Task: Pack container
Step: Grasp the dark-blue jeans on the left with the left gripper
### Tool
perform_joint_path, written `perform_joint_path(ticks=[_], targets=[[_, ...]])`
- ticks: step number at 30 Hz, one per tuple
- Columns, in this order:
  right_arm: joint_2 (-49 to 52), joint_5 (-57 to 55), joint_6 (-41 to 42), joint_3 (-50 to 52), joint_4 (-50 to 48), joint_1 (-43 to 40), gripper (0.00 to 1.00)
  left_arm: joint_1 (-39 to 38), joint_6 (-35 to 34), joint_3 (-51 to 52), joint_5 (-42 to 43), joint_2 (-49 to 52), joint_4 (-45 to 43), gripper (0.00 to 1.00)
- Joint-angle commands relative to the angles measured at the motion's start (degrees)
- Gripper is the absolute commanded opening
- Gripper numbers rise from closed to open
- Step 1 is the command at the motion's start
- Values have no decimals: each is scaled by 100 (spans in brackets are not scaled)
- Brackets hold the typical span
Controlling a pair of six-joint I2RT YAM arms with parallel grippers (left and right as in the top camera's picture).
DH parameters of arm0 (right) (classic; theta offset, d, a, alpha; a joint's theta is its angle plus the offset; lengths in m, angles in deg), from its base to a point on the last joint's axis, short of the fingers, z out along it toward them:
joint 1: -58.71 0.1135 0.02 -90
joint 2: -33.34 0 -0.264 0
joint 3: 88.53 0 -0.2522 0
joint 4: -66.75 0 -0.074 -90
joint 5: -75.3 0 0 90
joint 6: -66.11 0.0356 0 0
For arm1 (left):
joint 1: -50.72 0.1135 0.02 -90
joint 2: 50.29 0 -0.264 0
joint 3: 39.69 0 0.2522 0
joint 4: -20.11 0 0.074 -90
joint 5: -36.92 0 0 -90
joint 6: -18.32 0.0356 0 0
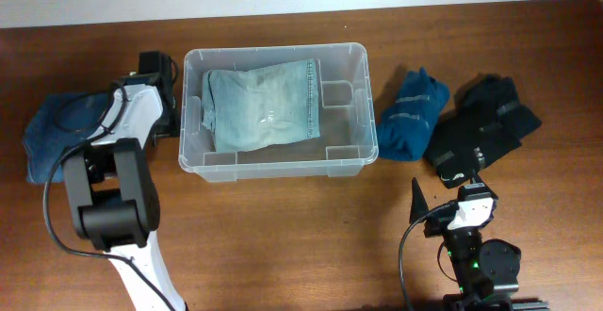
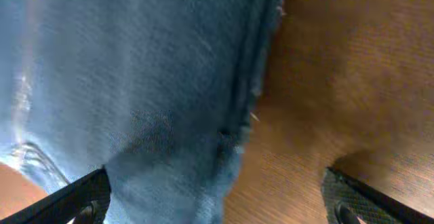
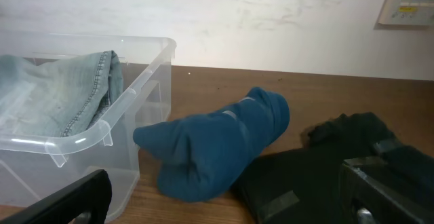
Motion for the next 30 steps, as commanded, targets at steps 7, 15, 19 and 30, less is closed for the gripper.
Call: perform_joint_path(ticks=[7, 15, 19, 30], targets=[[-37, -50, -22, 46, -2, -48, 98, 291, 90, 48, -382, 935, -496, 99], [-37, -50, -22, 46, -2, -48, 98, 341, 92, 39, -380, 1040, -433, 58], [-37, -50, -22, 46, -2, -48, 99, 326, 90, -122, -92, 1040, -131, 29], [-37, -50, -22, 46, -2, -48, 98, 323, 92, -3939, 1366, 1001, 3447, 1]])
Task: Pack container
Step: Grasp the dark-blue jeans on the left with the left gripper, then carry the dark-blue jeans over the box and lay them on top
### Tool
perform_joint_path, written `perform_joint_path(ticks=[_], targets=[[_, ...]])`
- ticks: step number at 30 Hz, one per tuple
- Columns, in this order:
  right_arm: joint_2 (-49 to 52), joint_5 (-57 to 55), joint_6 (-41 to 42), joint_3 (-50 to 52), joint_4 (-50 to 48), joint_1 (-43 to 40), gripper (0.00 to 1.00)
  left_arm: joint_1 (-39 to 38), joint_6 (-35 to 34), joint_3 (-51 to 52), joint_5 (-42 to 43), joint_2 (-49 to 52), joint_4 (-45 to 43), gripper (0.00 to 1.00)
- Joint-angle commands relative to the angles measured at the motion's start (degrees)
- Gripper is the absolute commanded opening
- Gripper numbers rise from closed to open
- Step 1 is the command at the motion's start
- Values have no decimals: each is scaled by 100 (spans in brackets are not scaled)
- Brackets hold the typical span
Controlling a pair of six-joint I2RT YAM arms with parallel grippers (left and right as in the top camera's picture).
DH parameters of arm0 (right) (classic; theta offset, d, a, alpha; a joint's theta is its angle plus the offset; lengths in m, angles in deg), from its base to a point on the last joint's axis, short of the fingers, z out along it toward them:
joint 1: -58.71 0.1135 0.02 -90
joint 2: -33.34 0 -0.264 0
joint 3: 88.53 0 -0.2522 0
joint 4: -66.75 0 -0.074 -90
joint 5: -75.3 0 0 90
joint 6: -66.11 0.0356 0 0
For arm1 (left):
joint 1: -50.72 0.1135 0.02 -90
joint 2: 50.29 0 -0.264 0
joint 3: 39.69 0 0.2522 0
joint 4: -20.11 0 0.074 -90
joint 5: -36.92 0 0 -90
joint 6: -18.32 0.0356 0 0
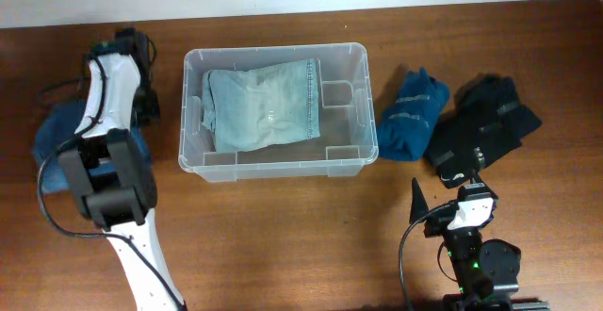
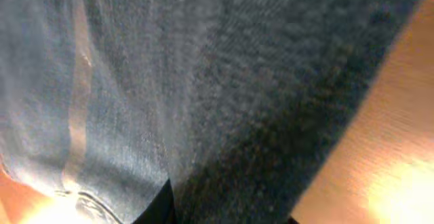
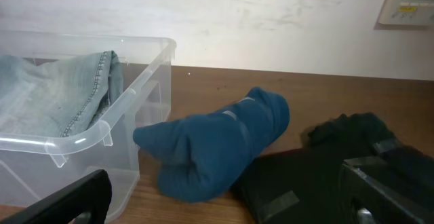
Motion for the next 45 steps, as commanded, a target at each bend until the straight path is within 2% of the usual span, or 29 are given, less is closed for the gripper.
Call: perform_joint_path(ticks=[1, 5, 7, 13, 16, 23, 27, 32, 36, 39, 45], targets=[[-37, -50, -20, 46, -2, -48, 98, -39, -13, -1698, 710, -48, 1060, 1], [-37, -50, -20, 46, -2, -48, 98, -39, 9, -3034, 828, -52, 2076, 1], [-37, -50, -20, 46, -2, -48, 98, -42, 240, -3606, 1222, -223, 2190, 1], [-37, -50, -20, 46, -2, -48, 98, -79, 240, -3718, 1622, -1003, 2190, 1], [-37, -50, -20, 46, -2, -48, 98, -181, 671, -3722, 2227, -1582, 2129, 1], [-37, -50, -20, 46, -2, -48, 98, -763, 629, -3722, 3338, -2717, 1746, 1], [-37, -50, -20, 46, -2, -48, 98, -1403, 529, -3720, 3220, -2754, 2188, 1], [-37, -50, -20, 46, -2, -48, 98, -2085, -199, -3484, 2430, -2662, 2170, 1], [-37, -50, -20, 46, -2, -48, 98, -2623, -1502, -3073, 1268, -2570, 2166, 1], [-37, -48, -20, 46, -2, -48, 98, -2883, -2479, -2660, 883, -2505, 2081, 1], [-37, -50, -20, 46, 0, -48, 98, -3112, -2553, -1449, 730, -2455, 1198, 1]])
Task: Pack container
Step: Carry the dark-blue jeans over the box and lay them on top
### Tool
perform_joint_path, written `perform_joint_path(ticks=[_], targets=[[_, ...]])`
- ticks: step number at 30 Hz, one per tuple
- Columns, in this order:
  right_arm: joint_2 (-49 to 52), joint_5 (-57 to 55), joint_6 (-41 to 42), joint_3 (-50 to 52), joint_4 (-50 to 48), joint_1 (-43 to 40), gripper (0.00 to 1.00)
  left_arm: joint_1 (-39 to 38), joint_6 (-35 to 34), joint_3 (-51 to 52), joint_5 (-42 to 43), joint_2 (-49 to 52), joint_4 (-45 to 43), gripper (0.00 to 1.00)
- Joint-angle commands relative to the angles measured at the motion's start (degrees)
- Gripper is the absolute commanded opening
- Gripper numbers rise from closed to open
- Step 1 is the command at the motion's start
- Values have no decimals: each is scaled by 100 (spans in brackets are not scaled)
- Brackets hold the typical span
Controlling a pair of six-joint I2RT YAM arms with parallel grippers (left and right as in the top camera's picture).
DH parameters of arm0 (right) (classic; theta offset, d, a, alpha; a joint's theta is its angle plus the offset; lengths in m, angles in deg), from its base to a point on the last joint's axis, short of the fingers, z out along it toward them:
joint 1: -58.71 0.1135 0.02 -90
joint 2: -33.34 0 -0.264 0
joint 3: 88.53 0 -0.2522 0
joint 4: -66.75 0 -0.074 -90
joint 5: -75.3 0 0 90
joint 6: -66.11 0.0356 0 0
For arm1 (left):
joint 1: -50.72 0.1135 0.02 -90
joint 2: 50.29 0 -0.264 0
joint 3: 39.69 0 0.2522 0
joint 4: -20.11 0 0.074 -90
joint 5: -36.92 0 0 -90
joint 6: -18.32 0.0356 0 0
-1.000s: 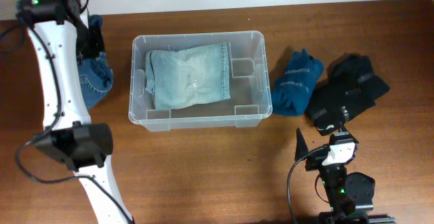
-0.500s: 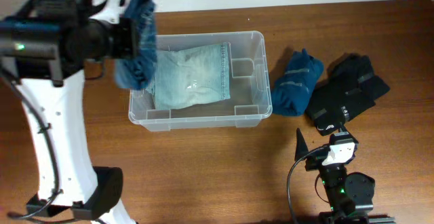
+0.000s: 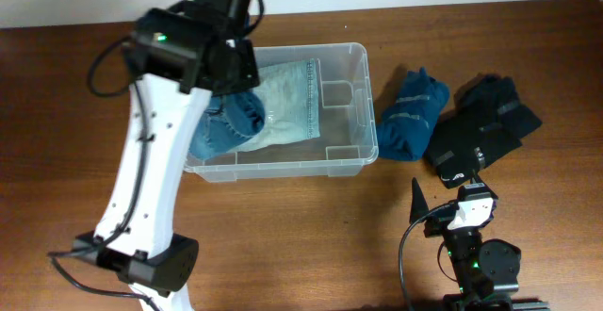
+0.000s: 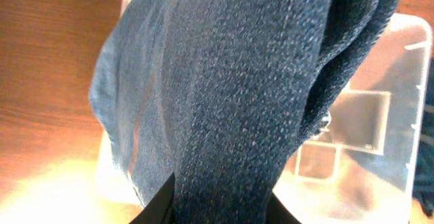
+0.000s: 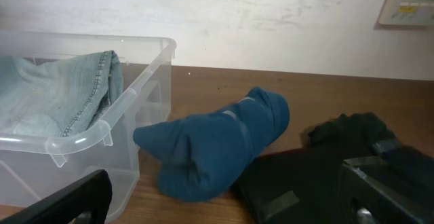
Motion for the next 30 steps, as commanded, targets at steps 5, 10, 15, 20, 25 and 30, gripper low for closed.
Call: perform_joint_path(ticks=[5, 10, 15, 20, 25, 30], targets=[[-37, -50, -22, 46, 0, -48, 98, -57, -179, 960, -682, -2, -876, 1], [-37, -50, -22, 46, 0, -48, 98, -59, 11, 1038, -767, 118, -957, 1], [-37, -50, -22, 46, 0, -48, 98, -59, 4, 1040, -765, 170, -1067, 81], [-37, -50, -22, 46, 2, -48, 98, -59, 9, 1040, -767, 175, -1213, 95], [-37, -50, -22, 46, 0, -48, 99, -57, 168, 1040, -765, 181, -1381, 92], [-37, -50, -22, 46, 0, -48, 98, -59, 260, 1045, -555, 181, -1412, 84]])
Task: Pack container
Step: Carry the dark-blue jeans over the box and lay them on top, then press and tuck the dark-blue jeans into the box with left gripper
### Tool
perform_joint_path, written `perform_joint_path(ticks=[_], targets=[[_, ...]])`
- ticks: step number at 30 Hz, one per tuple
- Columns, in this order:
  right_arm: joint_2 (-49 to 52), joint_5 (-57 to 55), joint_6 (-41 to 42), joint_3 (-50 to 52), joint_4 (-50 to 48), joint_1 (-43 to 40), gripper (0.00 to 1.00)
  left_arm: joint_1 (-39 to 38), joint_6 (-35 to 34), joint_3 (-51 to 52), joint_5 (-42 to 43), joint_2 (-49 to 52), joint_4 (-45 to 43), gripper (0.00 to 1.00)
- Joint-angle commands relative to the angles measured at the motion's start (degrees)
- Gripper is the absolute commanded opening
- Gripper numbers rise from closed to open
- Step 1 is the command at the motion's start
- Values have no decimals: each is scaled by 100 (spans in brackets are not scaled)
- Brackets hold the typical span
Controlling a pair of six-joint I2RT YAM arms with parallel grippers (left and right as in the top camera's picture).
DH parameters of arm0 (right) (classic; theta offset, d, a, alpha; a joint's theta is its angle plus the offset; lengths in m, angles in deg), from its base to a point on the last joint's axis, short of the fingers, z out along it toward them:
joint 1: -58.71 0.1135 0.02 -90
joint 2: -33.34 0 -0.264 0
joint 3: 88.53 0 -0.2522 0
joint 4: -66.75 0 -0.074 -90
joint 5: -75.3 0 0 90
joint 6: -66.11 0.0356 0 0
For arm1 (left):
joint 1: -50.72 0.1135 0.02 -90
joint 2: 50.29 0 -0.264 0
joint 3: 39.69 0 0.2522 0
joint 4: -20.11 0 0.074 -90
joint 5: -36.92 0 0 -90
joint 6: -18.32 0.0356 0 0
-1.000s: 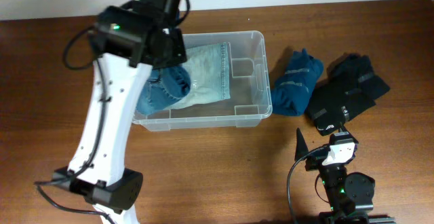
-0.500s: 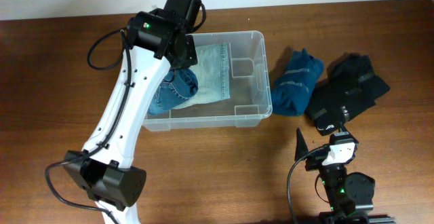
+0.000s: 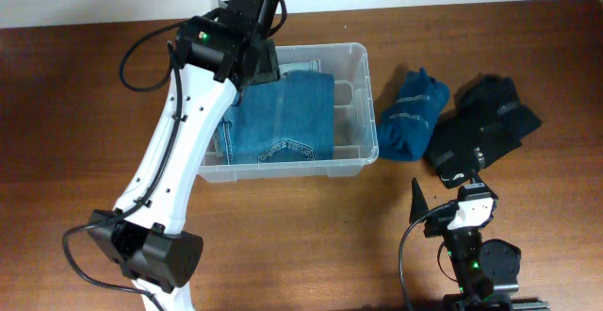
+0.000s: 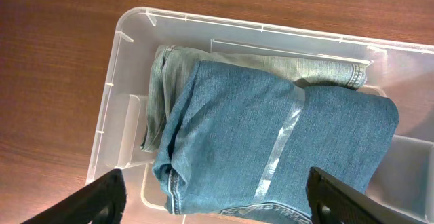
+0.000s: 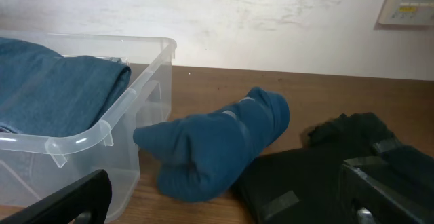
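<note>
A clear plastic container (image 3: 369,113) stands mid-table. Folded dark blue jeans (image 3: 283,113) lie in it on top of paler jeans (image 4: 271,64), whose edge shows along the far and left sides. My left gripper (image 3: 256,64) hovers above the container's far side. It is open, with its fingertips wide apart and nothing between them (image 4: 217,207). My right gripper (image 5: 224,207) rests open at the table's front right (image 3: 450,193). It faces a teal garment (image 5: 217,146) and a black one (image 5: 319,170).
The teal garment (image 3: 412,115) lies just right of the container, touching its wall, and the black garment (image 3: 480,122) lies beyond it. The white left arm (image 3: 179,160) stretches from the front left over the container's left end. A wall runs behind the table.
The dark blue jeans hung from my shut left gripper over the container's left part. Now they lie flat in the container on the pale jeans, and the left gripper is open above them.
My left gripper was open at the dark blue jeans lying on the table left of the container. Then it was shut on them there, then held them above the container. Now they lie inside, released. The right arm has stayed still throughout.
</note>
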Motion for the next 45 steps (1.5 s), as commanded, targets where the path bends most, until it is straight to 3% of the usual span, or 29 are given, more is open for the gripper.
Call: perform_joint_path(ticks=[1, 5, 10, 13, 19, 23, 27, 30, 32, 34, 35, 45], targets=[[-37, -50, -20, 46, -2, -48, 98, 13, 286, -57, 348, 50, -39, 82], [-37, -50, -20, 46, -2, -48, 98, -103, 953, -57, 616, 293, 68, 77], [-37, -50, -20, 46, -2, -48, 98, -52, 750, -57, 319, 953, 369, 74], [-37, -50, -20, 46, -2, -48, 98, 157, 234, -57, 63, 1191, 564, 74], [-37, -50, -20, 46, -2, -48, 98, 780, 260, -57, 511, 1244, 498, 75], [-37, -50, -20, 46, -2, -48, 98, 1021, 1252, 79, 1294, 1246, 295, 75], [-37, -50, -20, 46, -2, -48, 98, 999, 1405, 365, 1314, 1246, 219, 72], [-37, -50, -20, 46, -2, -48, 98, 977, 1405, 660, 1309, 1246, 162, 62], [-37, -50, -20, 46, -2, -48, 98, 979, 1405, 931, 1307, 1246, 33, 34], [-37, -50, -20, 46, -2, -48, 98, 984, 1405, 997, 1300, 1246, -2, 15], [-37, -50, -20, 46, -2, -48, 98, 984, 1405, 997, 1290, 1246, -9, 1], [-37, -50, -20, 46, -2, -48, 98, 1045, 1405, -240, 1287, 1209, 678, 1]])
